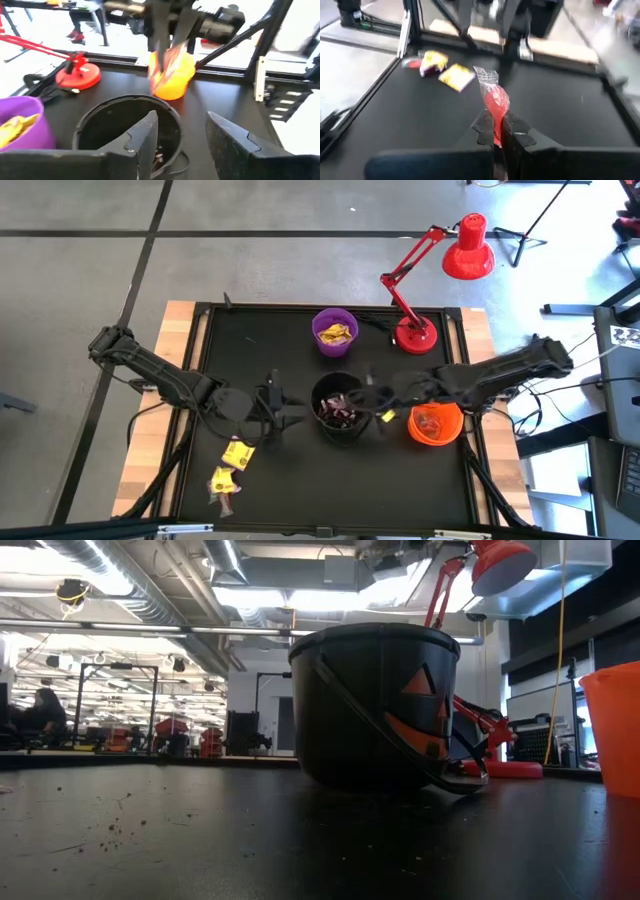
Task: Sort candy
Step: Put the orange gummy into the orange bucket
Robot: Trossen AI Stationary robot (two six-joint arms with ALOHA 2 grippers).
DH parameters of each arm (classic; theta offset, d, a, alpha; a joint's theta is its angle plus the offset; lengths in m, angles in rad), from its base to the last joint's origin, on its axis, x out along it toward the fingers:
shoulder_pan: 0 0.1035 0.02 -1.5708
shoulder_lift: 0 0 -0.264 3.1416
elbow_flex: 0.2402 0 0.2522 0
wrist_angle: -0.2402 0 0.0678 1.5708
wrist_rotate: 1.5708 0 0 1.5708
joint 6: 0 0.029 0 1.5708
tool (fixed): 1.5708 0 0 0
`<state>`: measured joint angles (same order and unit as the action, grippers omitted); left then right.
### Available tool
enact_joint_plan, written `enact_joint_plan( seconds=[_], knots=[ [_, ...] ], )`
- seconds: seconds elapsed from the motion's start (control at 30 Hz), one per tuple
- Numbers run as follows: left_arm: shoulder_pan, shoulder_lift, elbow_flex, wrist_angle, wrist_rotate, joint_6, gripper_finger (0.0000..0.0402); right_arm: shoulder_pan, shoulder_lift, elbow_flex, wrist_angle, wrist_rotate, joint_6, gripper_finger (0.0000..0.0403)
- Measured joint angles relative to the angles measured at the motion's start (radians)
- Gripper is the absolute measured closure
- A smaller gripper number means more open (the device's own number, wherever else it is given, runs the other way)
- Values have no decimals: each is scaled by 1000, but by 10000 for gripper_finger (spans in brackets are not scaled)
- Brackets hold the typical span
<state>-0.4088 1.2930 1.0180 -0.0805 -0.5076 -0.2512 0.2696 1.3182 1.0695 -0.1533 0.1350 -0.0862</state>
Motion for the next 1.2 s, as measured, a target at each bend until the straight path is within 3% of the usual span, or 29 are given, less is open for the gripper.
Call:
enact_joint_plan(
  seconds=[0.2,0.4,0.57,0.67,0.9,1.03,1.2],
  knots=[
    [9,0,0,-52,-40,3,246,107,-189,0,-391,178,243,383],
    [20,1,0,-53,-41,20,246,263,-361,0,-813,368,659,389],
    [26,2,0,-53,-39,26,246,384,-436,0,-1072,402,1062,383],
    [25,2,0,-54,-38,26,246,443,-440,0,-1166,394,1226,382],
    [25,2,0,-57,-27,18,246,499,-371,-2,-1323,230,1383,362],
    [25,2,0,-58,-26,18,246,497,-317,-2,-1303,194,1365,306],
    [25,2,0,-81,-26,-16,246,496,-287,-2,-1300,266,1362,222]
  ],
)
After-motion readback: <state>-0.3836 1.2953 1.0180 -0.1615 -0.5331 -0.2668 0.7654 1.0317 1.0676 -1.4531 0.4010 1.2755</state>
